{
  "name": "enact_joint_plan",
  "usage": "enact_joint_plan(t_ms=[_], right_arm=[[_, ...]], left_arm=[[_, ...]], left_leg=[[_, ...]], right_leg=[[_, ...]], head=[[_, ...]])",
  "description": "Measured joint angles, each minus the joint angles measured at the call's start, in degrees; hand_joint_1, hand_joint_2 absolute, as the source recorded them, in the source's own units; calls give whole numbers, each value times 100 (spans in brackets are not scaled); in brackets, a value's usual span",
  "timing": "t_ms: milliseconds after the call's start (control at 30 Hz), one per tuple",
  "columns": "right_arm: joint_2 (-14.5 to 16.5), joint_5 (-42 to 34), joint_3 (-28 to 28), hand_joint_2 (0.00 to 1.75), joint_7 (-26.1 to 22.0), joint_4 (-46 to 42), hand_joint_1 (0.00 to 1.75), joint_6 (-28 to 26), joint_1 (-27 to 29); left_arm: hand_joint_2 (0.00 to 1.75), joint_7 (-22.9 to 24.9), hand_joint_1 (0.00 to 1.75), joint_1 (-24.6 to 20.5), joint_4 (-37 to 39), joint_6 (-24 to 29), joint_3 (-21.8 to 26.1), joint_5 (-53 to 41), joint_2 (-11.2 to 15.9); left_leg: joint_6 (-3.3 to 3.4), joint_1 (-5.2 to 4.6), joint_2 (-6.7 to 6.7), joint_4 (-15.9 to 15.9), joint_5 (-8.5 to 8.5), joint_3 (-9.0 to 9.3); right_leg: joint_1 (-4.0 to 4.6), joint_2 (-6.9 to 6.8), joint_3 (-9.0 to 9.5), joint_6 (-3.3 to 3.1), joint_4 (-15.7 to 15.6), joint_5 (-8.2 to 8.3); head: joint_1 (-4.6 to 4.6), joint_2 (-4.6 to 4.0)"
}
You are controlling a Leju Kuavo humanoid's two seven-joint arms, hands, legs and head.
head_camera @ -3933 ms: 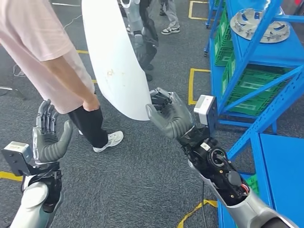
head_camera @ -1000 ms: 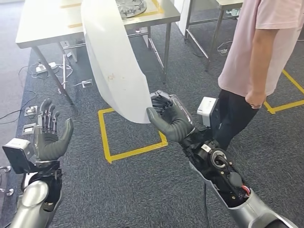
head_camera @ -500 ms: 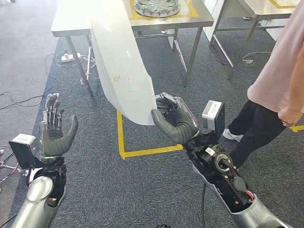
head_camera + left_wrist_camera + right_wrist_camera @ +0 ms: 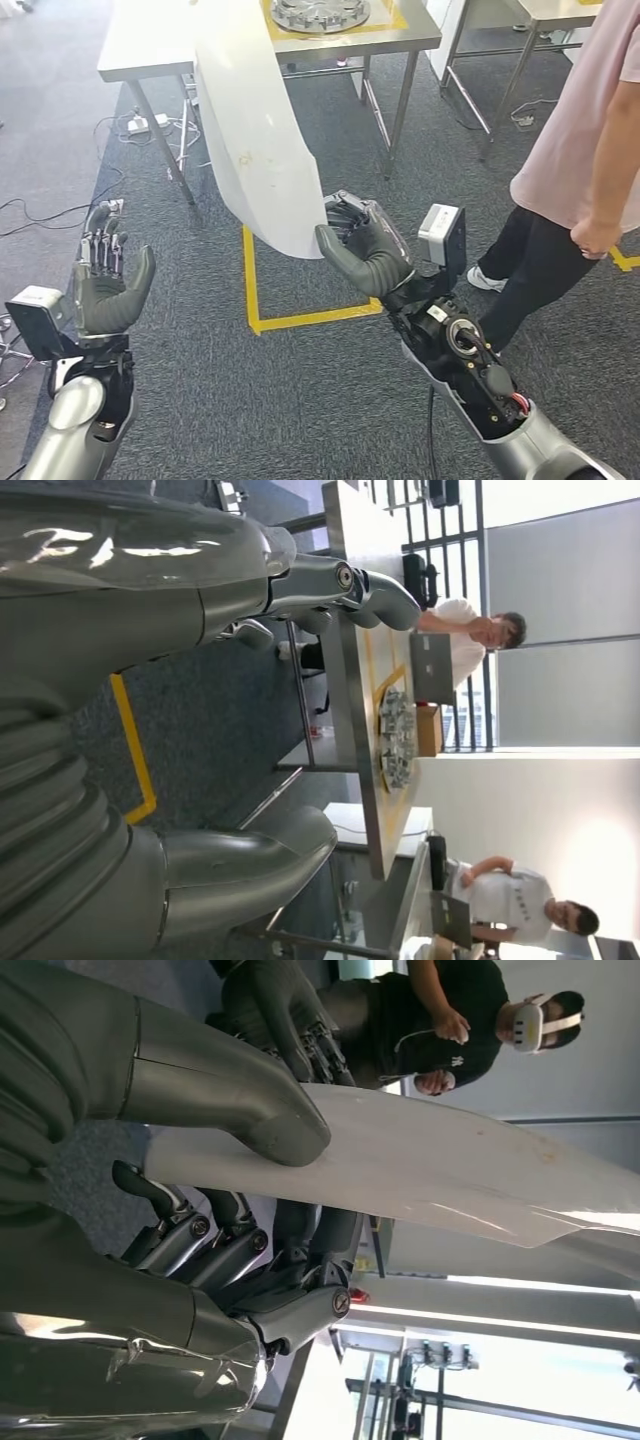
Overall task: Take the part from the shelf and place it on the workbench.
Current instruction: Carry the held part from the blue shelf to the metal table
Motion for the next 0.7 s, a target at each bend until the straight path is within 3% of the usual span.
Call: enact_joint_plan(t_ms=[233,700], right_arm=[[1,4,4,175,36,54,175,-84,-10],[26,58,51,175,105,239,175,-302,-67]], left_arm=[[175,15,0,1,-1,82,-1,-82,0],[175,96,0,-25,-15,0,-48,-29,0]], left_leg=[[-41,2,0,-5,-6,0],[-41,-14,-2,-1,-9,0]], right_leg=[[6,-2,2,-13,0,-4],[4,-8,19,-11,-28,-4]], head=[[-45,0],[-57,0]])
